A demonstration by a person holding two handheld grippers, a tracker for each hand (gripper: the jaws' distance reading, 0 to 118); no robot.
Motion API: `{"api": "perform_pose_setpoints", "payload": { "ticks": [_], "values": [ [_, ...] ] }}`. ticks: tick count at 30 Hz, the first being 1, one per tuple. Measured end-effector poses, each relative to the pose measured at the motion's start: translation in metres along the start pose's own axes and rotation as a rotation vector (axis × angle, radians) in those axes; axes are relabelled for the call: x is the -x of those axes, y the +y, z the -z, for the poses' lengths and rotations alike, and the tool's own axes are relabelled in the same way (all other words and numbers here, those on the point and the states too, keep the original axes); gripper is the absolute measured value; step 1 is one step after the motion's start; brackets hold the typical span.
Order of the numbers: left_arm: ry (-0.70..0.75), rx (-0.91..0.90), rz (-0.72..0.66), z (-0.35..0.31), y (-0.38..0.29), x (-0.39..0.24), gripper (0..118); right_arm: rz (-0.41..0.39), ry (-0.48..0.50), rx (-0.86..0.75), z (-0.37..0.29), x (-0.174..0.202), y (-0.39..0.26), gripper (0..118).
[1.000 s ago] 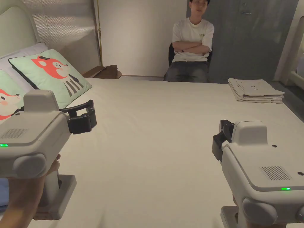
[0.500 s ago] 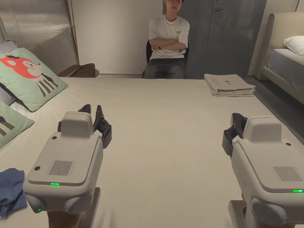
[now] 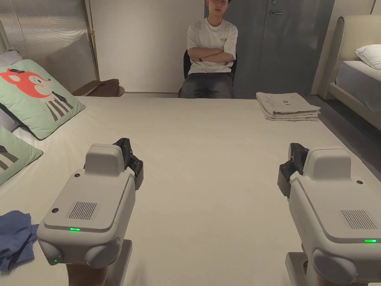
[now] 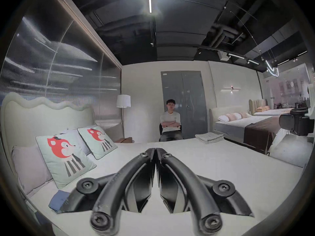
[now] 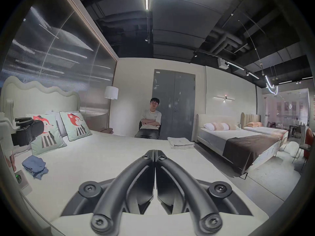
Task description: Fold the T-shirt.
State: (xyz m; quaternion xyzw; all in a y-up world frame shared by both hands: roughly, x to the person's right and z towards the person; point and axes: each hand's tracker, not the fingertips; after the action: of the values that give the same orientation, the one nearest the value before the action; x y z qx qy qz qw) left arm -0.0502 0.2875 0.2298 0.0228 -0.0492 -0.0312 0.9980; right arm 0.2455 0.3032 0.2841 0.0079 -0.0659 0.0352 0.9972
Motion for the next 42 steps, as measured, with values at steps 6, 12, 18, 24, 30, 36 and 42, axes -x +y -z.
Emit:
{"api": "perform_pose_setpoints", "payload": {
  "ticks": [6,12,18,24,30,36,42],
  "values": [
    [-0.003,0.001,0.004,0.0004,-0.0003,-0.0006,0,-0.007,0.001,0.003,-0.0007,0.0008,-0.0001,0],
    [-0.004,0.004,0.012,0.0000,-0.0006,-0.0008,0,-0.008,0.001,0.004,-0.0009,0.0001,0.0001,0],
    [-0.003,0.006,0.012,-0.0007,-0.0010,-0.0002,0,-0.012,-0.002,0.002,-0.0023,-0.0001,0.0006,0],
    [-0.004,0.009,0.010,-0.0014,-0.0019,0.0009,0,-0.014,-0.004,0.000,-0.0032,-0.0002,0.0014,0],
    [-0.005,0.015,-0.001,-0.0013,-0.0033,0.0019,0,-0.017,-0.002,0.000,-0.0033,0.0006,0.0011,0],
    [-0.007,0.017,0.004,-0.0006,-0.0047,0.0022,0,-0.018,-0.002,0.002,-0.0027,0.0014,0.0006,0],
    [-0.009,0.020,0.002,-0.0004,-0.0054,0.0026,0,-0.023,-0.002,0.002,-0.0027,0.0023,0.0009,0]
  ]
}}
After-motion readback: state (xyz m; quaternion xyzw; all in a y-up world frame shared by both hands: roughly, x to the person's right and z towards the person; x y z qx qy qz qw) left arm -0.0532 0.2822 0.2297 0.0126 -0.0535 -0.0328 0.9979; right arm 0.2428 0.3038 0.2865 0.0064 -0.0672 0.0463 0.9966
